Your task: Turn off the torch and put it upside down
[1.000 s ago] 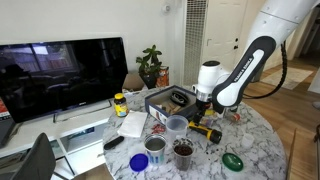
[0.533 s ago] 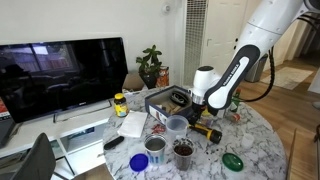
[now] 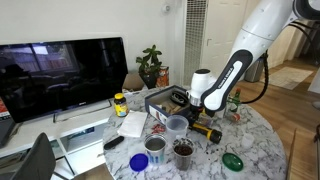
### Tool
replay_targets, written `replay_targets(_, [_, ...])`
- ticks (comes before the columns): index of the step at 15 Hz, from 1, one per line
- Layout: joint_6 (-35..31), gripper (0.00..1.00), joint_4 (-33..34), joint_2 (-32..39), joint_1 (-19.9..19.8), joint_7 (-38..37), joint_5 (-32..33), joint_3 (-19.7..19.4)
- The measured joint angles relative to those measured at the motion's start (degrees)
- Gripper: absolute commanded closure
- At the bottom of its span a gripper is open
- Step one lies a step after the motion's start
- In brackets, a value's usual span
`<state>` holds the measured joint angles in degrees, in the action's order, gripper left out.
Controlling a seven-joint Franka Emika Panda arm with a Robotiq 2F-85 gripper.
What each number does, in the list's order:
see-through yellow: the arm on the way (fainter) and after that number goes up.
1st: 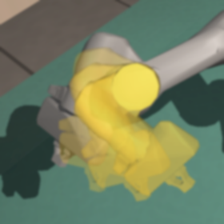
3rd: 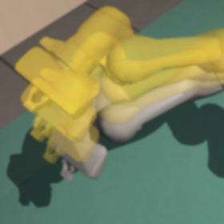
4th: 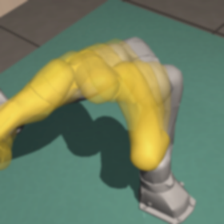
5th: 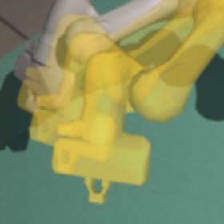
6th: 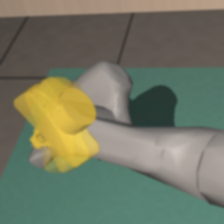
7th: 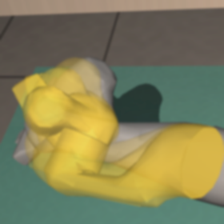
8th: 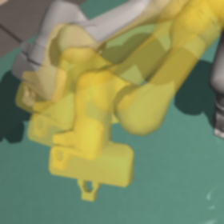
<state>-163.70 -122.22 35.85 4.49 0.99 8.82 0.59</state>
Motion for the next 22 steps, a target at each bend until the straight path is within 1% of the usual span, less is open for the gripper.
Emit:
replay_targets(1, [0.00,0.31,0.30,0.41,-0.17,0.25,-0.21,0.18])
replay_targets(2, [0.00,0.31,0.57,0.78,-0.34,0.41,-0.44,0.38])
replay_targets(7, [0.00,0.71,1.05,1.64,-2.15,2.39,-1.87,2.24])
replay_targets(9, [0.00,0.74,0.86,1.56,-3.20,3.04,-2.69,3.29])
replay_targets(13, [-0.35,0.75,-0.30,0.69,-5.42,5.70,-3.82,5.86])
replay_targets(16, [-3.75,0.75,-4.48,-2.32,-9.00,10.03,-4.69,9.30])
replay_targets(19, [-9.51,0.75,-11.17,-6.87,-14.33,15.12,-5.08,14.12])
replay_targets(20, [-11.75,0.75,-13.58,-8.22,-17.10,17.25,-5.17,16.66])
replay_targets(22, [-16.13,0.75,-18.20,-10.26,-24.07,21.39,-5.14,23.05])
